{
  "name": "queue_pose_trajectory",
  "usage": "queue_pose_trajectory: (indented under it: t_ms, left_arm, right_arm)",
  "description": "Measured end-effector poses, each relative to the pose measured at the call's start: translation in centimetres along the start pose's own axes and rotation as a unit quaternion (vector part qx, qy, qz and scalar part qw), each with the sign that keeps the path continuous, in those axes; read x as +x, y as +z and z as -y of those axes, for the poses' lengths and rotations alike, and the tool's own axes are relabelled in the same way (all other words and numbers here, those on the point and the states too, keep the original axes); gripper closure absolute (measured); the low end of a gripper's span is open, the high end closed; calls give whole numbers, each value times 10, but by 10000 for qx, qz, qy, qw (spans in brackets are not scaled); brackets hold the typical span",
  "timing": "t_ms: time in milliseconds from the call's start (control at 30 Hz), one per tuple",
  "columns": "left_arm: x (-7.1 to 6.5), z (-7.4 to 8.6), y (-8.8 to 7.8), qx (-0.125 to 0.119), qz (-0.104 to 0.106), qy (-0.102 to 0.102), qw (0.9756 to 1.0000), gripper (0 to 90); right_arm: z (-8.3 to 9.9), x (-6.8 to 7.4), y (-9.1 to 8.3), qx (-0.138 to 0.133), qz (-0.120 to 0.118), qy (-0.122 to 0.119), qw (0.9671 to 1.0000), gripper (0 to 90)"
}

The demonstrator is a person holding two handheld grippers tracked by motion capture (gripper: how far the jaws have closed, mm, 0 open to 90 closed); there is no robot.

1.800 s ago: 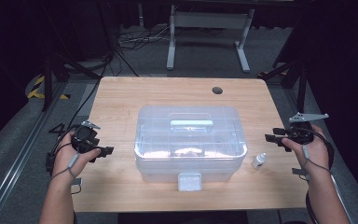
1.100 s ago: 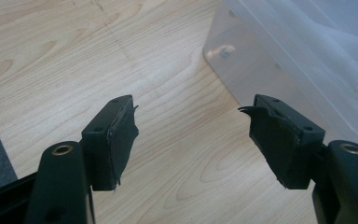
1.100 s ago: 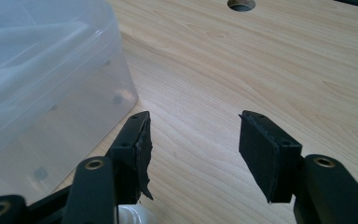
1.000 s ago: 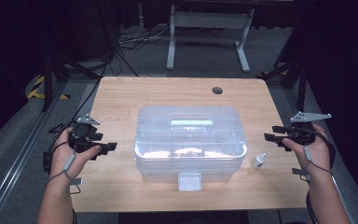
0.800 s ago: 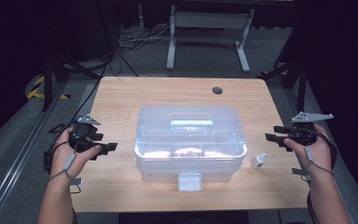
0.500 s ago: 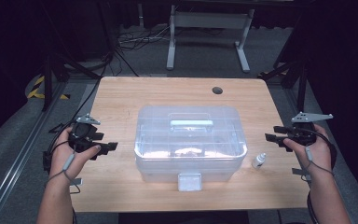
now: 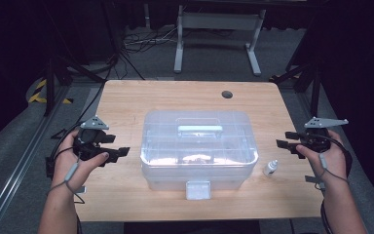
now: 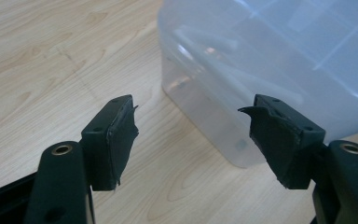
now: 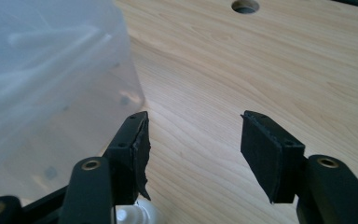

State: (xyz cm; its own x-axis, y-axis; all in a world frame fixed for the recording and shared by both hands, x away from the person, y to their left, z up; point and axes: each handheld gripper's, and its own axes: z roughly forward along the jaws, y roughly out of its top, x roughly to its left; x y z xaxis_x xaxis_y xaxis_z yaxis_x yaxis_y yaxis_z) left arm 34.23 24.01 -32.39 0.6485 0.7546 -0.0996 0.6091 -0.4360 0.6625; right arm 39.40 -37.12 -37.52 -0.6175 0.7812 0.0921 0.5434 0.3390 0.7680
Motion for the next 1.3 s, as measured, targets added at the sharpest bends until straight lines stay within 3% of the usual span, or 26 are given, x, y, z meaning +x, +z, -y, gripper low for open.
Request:
queue_pose_trajectory:
  t_ms: [200, 333, 500, 767, 800, 1300]
  left_arm:
    - [0, 1, -3, -10, -7, -16, 10000, 314]
    - [2, 3, -5, 0, -11, -83, 10000, 312]
    - [5, 4, -6, -9, -17, -114, 9999, 312]
    - [7, 6, -7, 8, -35, -147, 9999, 310]
    - [7, 7, -8, 6, -34, -149, 9999, 310]
    - [8, 8, -8, 73, -6, -132, 9999, 306]
  right_arm:
    - [-17, 17, -9, -316, -348, -274, 9985, 432]
    - [-33, 31, -11, -369, -475, -538, 9967, 432]
    - [-57, 47, -9, -286, -620, -895, 9936, 432]
    - [-84, 64, -2, -181, -800, -1210, 9893, 432]
    - [-91, 69, 0, -140, -849, -1323, 9875, 432]
    - [-118, 95, 18, 175, -1336, -1658, 9769, 426]
